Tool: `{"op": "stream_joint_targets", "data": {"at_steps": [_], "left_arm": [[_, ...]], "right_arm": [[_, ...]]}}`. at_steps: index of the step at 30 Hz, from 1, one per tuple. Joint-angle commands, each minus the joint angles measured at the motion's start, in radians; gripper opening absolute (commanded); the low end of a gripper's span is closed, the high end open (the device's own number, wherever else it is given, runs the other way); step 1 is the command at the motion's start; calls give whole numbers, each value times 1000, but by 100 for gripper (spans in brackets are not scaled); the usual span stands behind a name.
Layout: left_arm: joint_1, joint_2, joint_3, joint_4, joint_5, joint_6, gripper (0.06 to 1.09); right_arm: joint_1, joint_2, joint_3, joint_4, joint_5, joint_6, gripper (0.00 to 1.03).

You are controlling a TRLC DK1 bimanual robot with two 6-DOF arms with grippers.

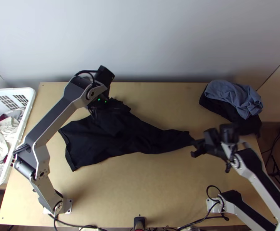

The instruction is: Fold the t-shirt

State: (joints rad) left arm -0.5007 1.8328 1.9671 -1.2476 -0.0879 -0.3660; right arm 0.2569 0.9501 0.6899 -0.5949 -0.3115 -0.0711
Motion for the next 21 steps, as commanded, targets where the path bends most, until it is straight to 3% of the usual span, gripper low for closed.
{"op": "stream_joint_targets", "data": {"at_steps": [1,9,21], "left_arm": [[13,-56,-160,42,-16,9,104],[-2,-155,-347,62,-15,48,104],[-42,-523,-645,54,60,185,104]], "right_arm": [[36,-70,355,-220,2,93,3],[111,18,689,-283,31,191,3],[113,141,774,-241,66,215,3]]}}
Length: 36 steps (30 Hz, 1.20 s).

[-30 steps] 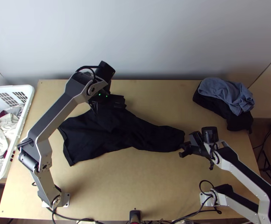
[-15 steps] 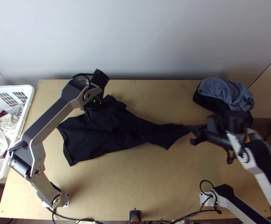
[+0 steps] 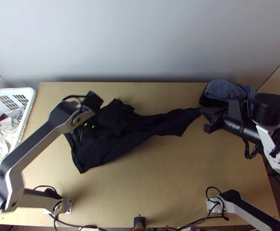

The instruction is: Fold the t-shirt

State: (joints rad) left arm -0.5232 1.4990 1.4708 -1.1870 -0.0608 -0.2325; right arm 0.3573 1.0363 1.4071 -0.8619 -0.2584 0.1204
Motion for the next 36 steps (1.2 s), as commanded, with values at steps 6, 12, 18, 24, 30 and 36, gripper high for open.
{"op": "stream_joint_targets", "data": {"at_steps": [6,12,18,24,30,36], "left_arm": [[-38,-350,-328,-46,33,94,104],[3,-497,-445,-132,29,219,104],[241,-540,-590,-166,26,344,104],[356,-531,-650,-92,69,383,104],[359,-427,-633,-49,118,387,104],[345,-307,-630,15,200,343,104]], "right_arm": [[26,64,35,43,21,44,3],[28,65,12,49,31,50,3],[35,64,-36,75,33,58,3],[68,68,-56,129,39,79,3],[101,88,-54,143,67,88,3],[98,97,-54,144,73,91,3]]}}
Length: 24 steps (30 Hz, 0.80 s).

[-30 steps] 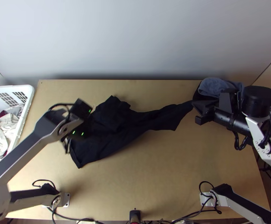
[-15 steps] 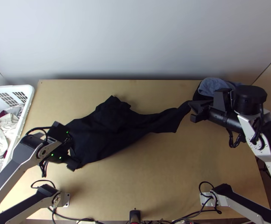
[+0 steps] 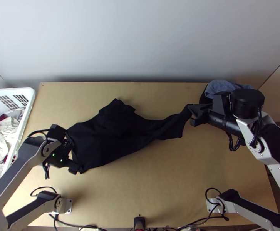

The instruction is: Fold the t-shirt

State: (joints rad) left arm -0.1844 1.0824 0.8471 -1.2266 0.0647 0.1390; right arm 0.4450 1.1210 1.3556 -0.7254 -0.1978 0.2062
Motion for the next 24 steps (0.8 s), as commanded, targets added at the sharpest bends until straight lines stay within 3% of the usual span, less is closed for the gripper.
{"op": "stream_joint_targets", "data": {"at_steps": [1,15,16,18,19,24], "left_arm": [[0,134,-14,72,76,-33,104],[-61,254,-79,276,83,-30,102],[-40,252,-69,280,84,-27,90],[2,232,-42,305,101,-42,31],[23,223,-22,314,118,-62,9],[132,182,150,228,320,-134,10]], "right_arm": [[9,13,-1,7,17,6,3],[-23,26,30,17,24,12,3],[-26,28,31,17,24,15,3],[-32,28,30,17,24,15,3],[-34,30,25,17,26,15,3],[-40,33,16,21,28,13,3]]}}
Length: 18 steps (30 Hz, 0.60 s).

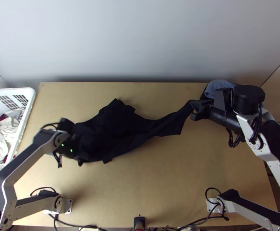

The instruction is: Fold the t-shirt

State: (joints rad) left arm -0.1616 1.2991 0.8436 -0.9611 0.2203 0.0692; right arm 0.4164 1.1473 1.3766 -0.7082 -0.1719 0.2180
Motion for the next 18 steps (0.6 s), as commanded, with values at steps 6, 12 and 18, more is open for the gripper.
{"op": "stream_joint_targets", "data": {"at_steps": [6,12,18], "left_arm": [[318,100,462,-162,418,-190,10],[501,355,707,-174,541,-440,10],[583,563,848,-126,525,-568,10]], "right_arm": [[-16,37,30,12,2,4,3],[-37,92,102,16,2,20,3],[-60,180,170,19,25,37,3]]}}
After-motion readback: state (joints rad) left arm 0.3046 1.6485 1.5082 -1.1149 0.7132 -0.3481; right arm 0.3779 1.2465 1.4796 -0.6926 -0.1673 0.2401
